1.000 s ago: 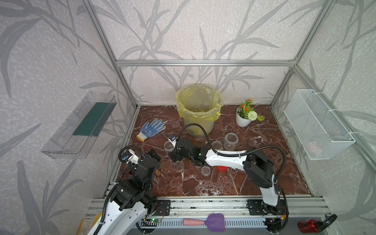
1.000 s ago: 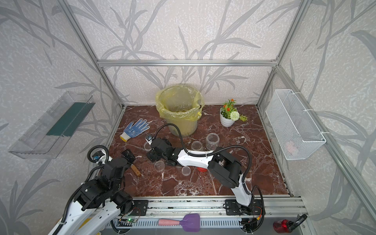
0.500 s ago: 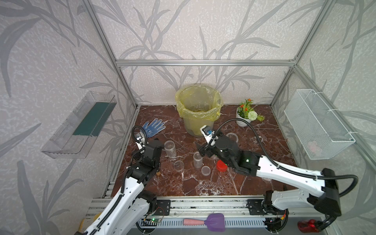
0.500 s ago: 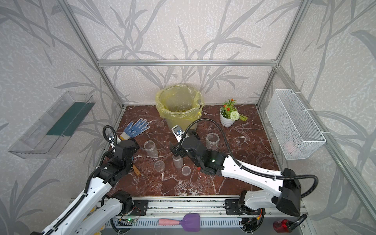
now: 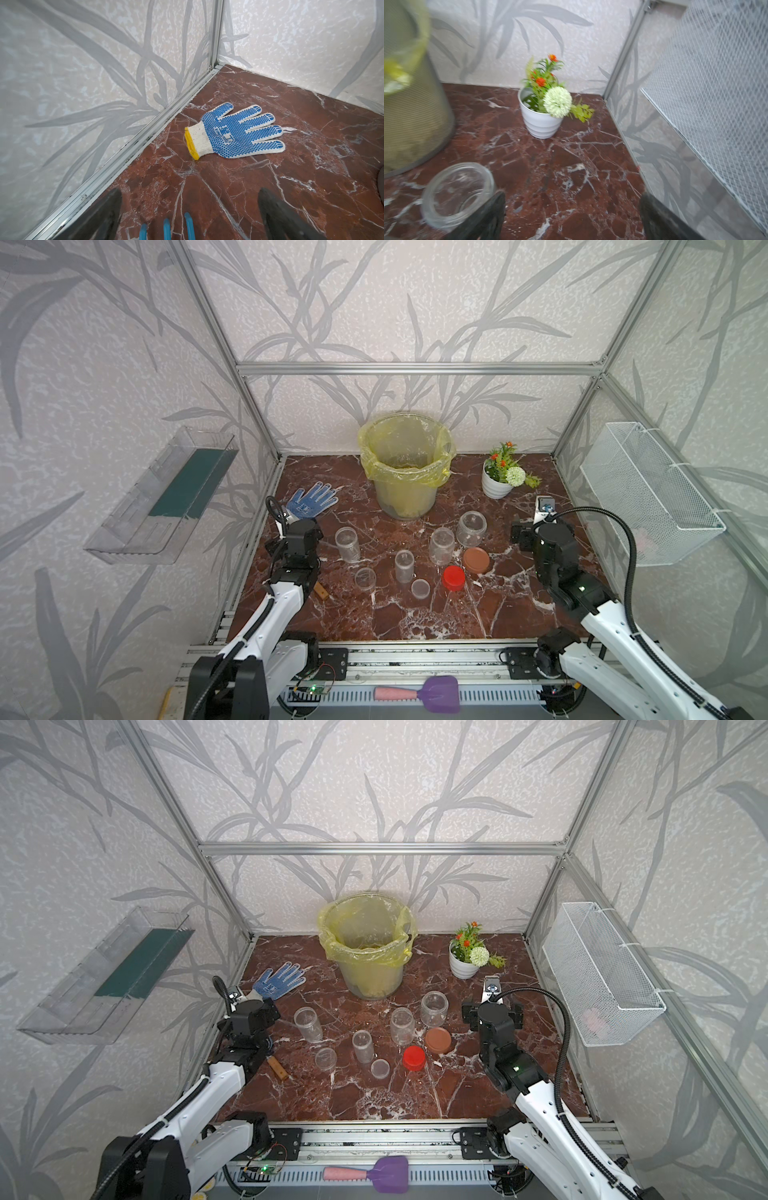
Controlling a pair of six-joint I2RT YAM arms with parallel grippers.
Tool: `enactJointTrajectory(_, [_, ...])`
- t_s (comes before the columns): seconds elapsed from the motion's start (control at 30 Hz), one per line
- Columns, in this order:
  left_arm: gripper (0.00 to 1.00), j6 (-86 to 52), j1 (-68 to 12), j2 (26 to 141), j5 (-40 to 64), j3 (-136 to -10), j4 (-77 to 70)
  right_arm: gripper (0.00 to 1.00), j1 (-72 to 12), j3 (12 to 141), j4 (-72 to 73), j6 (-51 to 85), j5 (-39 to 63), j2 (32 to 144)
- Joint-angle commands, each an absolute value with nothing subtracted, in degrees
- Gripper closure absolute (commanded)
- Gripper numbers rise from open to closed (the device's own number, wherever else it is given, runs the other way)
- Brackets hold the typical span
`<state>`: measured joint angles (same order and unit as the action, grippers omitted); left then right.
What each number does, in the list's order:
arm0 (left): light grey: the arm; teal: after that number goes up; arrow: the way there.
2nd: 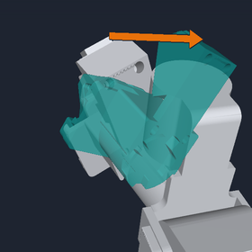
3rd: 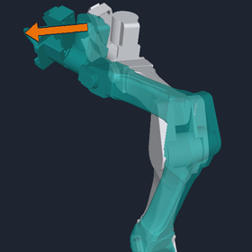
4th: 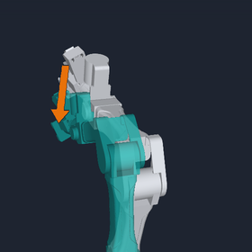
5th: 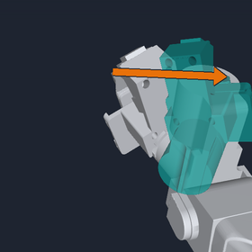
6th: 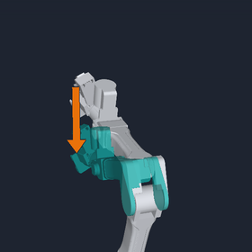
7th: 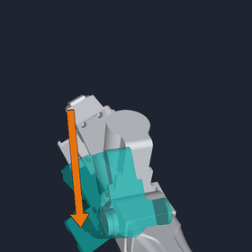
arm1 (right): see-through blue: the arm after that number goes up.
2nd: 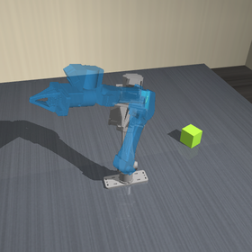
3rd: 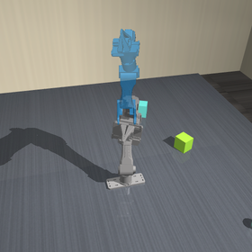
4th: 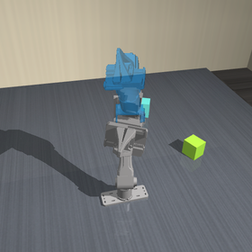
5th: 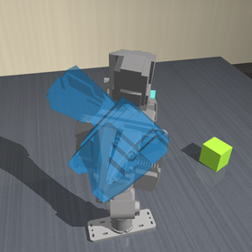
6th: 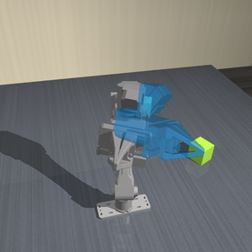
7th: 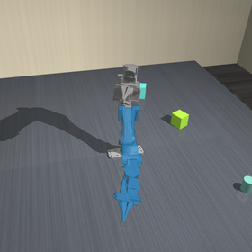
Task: Empty expired oatmeal from jars
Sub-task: Reset both arms
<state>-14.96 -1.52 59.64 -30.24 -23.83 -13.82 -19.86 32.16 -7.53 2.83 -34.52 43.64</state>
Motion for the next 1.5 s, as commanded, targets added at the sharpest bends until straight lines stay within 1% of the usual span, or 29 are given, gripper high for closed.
enactJointTrajectory(0.0, [0.01, -9.0, -0.4, 63.6, -24.8, -23.6, -25.4, 0.01, -15.2, 28.6, -0.1, 5.5, -31.0, 46.9])
enactJointTrajectory(0.07, [0.01, -7.1, -0.3, 65.8, -22.2, -22.5, -28.8, 0.01, -14.3, 27.7, 3.9, 4.6, -30.4, 49.0])
enactJointTrajectory(0.13, [0.01, -7.3, 0.0, 67.1, -21.8, -21.0, -32.2, 0.01, -14.1, 26.8, 8.1, 2.7, -28.5, 50.6])
enactJointTrajectory(0.23, [0.01, -7.2, 0.7, 69.6, -20.4, -19.3, -37.8, 0.01, -13.2, 24.0, 18.0, 0.9, -25.2, 54.1])
enactJointTrajectory(0.37, [0.01, -6.5, 1.5, 74.1, -15.9, -17.7, -44.0, 0.01, -12.7, 21.3, 26.7, 0.1, -21.4, 58.7])
enactJointTrajectory(0.5, [0.01, -6.8, 1.7, 77.1, -14.6, -16.4, -49.3, 0.01, -12.5, 17.7, 34.9, -1.6, -21.5, 62.2])
enactJointTrajectory(0.6, [0.01, -6.1, 1.7, 79.4, -12.1, -16.0, -52.4, 0.01, -10.9, 15.3, 41.8, -2.6, -18.4, 66.8])
enactJointTrajectory(0.7, [0.01, -6.0, 1.7, 81.4, -12.1, -16.3, -53.7, 0.01, -10.2, 15.2, 46.9, -2.3, -17.6, 71.1])
enactJointTrajectory(0.87, [0.01, -5.9, 1.7, 83.0, -11.2, -16.9, -54.2, 0.01, -9.7, 15.6, 50.7, -3.0, -16.8, 75.8])
enactJointTrajectory(1.03, [0.01, -5.5, 1.7, 86.1, -10.7, -18.1, -54.9, 0.01, -9.2, 16.5, 55.3, -3.1, -15.3, 83.2])
enactJointTrajectory(1.17, [0.01, -5.8, 1.7, 85.9, -11.3, -19.4, -51.9, 0.01, -9.2, 17.0, 64.0, -3.4, -15.1, 90.8])
enactJointTrajectory(1.23, [0.02, -5.9, 1.7, 86.3, -11.6, -20.8, -49.7, 0.01, -9.2, 18.0, 62.5, -3.9, -14.3, 91.0])
enactJointTrajectory(1.27, [0.01, -6.0, 1.5, 86.4, -12.4, -22.3, -47.1, 0.01, -9.3, 18.9, 60.0, -3.3, -15.3, 90.3])
enactJointTrajectory(1.37, [0.01, -5.5, 0.7, 86.6, -14.1, -22.7, -46.7, 0.01, -9.2, 22.9, 47.8, -3.0, -15.4, 87.7])
enactJointTrajectory(1.4, [0.01, -5.5, 0.7, 86.8, -14.1, -22.7, -46.8, 0.01, -9.1, 23.2, 47.0, -3.0, -15.1, 87.5])
enactJointTrajectory(1.47, [0.01, -5.3, 0.3, 86.8, -14.7, -22.9, -46.5, 0.01, -9.1, 22.5, 50.1, -2.7, -15.4, 88.5])
